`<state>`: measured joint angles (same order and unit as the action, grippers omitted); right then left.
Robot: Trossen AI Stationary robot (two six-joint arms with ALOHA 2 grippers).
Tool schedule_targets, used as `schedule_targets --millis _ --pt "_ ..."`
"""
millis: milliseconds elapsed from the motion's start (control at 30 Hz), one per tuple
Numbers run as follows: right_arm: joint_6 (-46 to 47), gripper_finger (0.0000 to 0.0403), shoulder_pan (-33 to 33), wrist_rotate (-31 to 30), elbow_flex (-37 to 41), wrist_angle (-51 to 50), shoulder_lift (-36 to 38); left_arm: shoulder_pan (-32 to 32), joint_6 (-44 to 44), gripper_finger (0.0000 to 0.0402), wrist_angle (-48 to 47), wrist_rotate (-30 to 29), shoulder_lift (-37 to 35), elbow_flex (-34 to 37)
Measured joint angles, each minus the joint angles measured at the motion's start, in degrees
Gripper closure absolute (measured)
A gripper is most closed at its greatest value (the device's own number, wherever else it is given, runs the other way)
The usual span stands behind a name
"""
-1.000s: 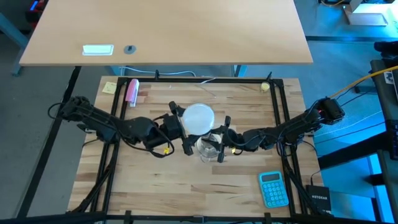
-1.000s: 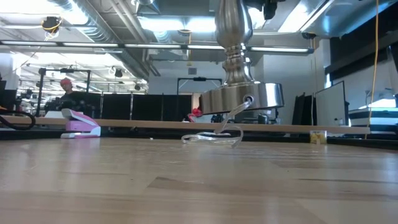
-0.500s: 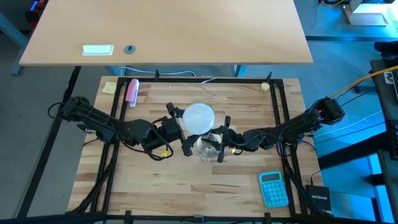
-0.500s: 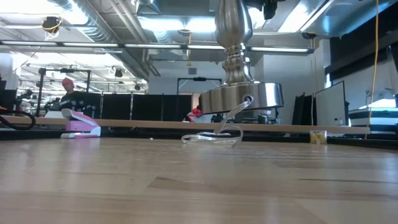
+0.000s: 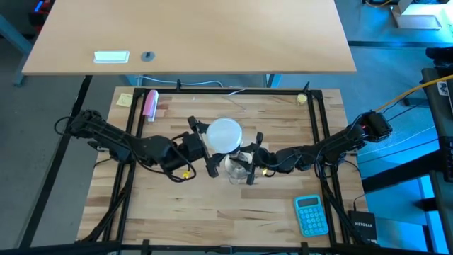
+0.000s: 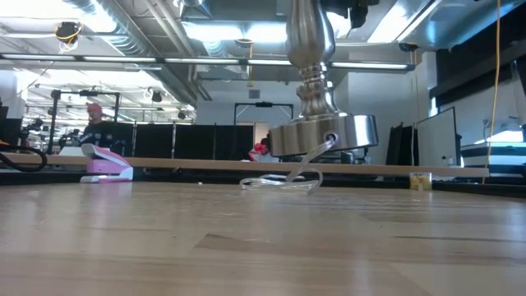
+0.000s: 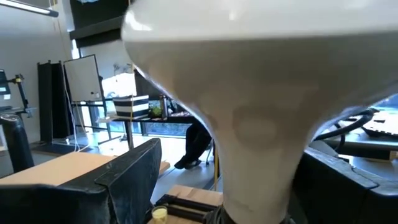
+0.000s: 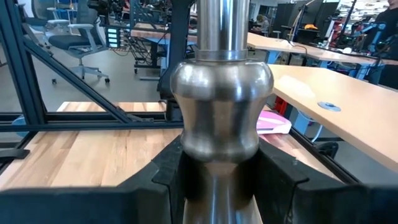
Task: Screw lightbulb
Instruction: Insert the light bulb into the lamp
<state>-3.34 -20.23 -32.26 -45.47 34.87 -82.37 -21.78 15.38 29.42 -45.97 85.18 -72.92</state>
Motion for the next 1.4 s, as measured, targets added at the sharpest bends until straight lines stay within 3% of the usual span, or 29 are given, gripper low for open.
schedule_targets --millis 267,600,767,967,1067,1400 --pt "0.09 0.0265 0.00 -1.64 -0.02 -0.46 0.00 -0.24 -1.04 0.0097 0.46 0.45 -0.10 -0.05" --pt "-0.17 0.0265 0.00 -5.77 -0.02 -0.50 -0.02 0.77 -0.60 0.0274 -3.49 0.87 -0.10 -0.10" --pt "-0.32 0.0265 0.00 -5.10 -0.51 -1.44 -0.04 0.79 0.28 0.0279 -5.79 1.72 -0.17 -0.27" --pt "0.44 0.0265 0.00 2.92 -2.96 -1.82 -0.04 0.29 0.04 0.0279 -6.19 6.89 -0.89 -0.40" --pt "0.81 0.0265 -0.22 10.17 -4.22 -2.56 -0.04 -0.35 -0.29 0.0279 -7.63 10.78 -1.77 -0.42" --pt "4.07 0.0265 -0.63 33.86 -8.03 -4.67 -0.04 0.49 -4.66 0.0279 -11.45 33.00 -4.45 -0.38"
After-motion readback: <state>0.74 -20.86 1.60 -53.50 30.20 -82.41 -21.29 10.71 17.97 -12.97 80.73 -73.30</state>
